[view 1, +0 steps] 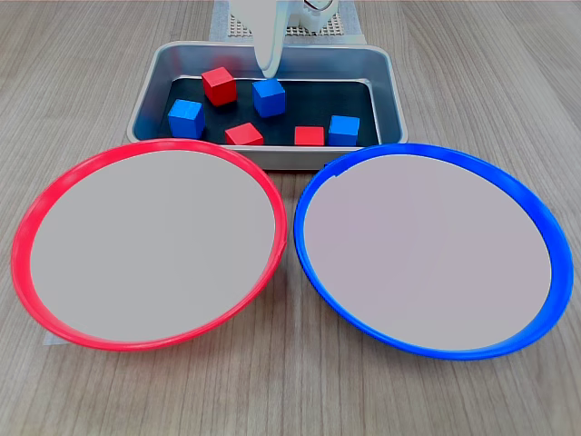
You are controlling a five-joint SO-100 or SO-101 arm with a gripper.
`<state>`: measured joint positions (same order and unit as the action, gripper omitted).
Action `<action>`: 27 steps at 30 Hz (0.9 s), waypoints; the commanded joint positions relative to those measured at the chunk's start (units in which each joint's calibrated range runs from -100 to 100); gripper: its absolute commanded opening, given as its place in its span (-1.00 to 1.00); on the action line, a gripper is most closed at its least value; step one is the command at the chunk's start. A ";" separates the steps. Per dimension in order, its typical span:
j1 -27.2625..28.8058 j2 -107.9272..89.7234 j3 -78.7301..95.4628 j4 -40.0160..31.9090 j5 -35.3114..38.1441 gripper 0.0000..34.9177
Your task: Move six blocks from tray to matching dishes
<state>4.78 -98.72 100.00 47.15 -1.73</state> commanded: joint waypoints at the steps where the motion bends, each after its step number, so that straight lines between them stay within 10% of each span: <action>1: 0.16 -0.26 0.00 0.19 -0.05 -0.98; 7: -7.08 14.07 -10.47 1.84 -4.25 -0.98; 17: -15.27 57.74 -39.24 6.55 -4.79 -0.04; 27: -20.17 83.33 -57.81 7.46 -4.44 -0.03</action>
<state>-15.04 -19.44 46.73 54.24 -6.42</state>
